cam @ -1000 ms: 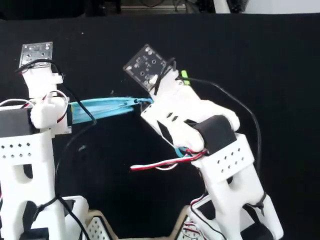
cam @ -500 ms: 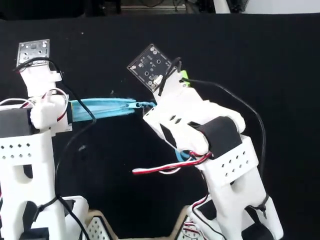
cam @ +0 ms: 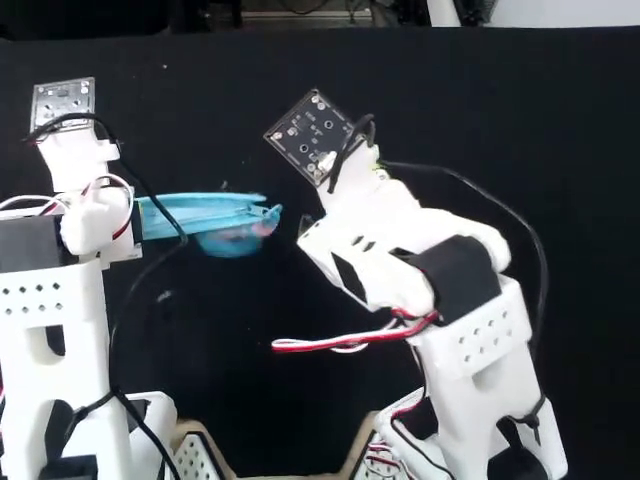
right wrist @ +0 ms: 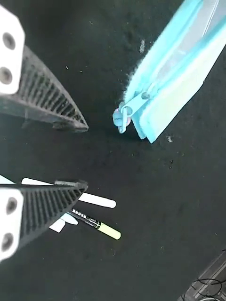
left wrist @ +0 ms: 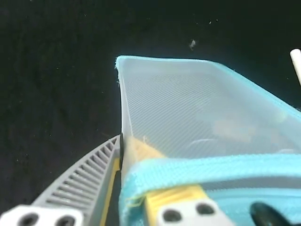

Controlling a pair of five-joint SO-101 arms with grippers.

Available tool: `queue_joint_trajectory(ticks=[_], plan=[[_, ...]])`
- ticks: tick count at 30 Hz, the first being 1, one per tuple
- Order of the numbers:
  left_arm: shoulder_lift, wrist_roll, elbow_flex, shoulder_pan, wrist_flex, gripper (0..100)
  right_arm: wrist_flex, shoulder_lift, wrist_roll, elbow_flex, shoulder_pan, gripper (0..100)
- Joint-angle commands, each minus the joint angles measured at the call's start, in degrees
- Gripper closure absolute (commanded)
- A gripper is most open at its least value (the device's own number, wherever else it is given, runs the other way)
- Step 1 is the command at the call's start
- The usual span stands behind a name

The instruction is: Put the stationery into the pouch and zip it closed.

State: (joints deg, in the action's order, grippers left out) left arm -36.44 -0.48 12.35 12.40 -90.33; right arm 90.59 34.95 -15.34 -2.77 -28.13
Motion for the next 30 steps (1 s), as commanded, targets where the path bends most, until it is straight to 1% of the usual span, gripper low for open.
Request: queue_joint_trajectory(ticks=[1, 5, 7, 9, 12, 15, 20, 25, 30], plan=[[-0.4, 0.4, 3.6, 0.0, 2.6, 97, 2.6, -0.6, 0.5, 4.2, 2.3, 83.9], [-0.6, 0.4, 7.4, 0.0, 2.7, 97, 2.1, -2.2, 1.8, -3.0, 13.2, 83.9], [-0.6, 0.5, 8.2, 0.0, 2.7, 97, -1.9, -4.6, 2.7, -8.0, 18.5, 83.9], [-0.6, 0.8, 8.1, 0.0, 2.7, 97, -7.0, -8.0, 2.6, -11.6, 22.2, 84.0], [-0.6, 0.8, 7.9, 0.0, 2.7, 97, -10.9, -14.5, 2.5, -12.5, 26.5, 84.0], [-0.6, 0.8, 8.1, -0.7, 2.7, 97, -12.6, -22.5, 2.5, -10.2, 29.2, 84.0], [-0.7, 0.8, 9.3, -5.3, 2.5, 97, -13.3, -35.9, 2.5, -1.6, 31.7, 84.0], [-0.7, 0.8, 9.8, -5.7, 2.5, 97, -10.9, -46.3, -0.3, 7.5, 36.6, 84.0], [-0.7, 0.9, 9.8, -5.8, 2.5, 97, -9.1, -52.9, -0.4, 11.3, 41.6, 84.0]])
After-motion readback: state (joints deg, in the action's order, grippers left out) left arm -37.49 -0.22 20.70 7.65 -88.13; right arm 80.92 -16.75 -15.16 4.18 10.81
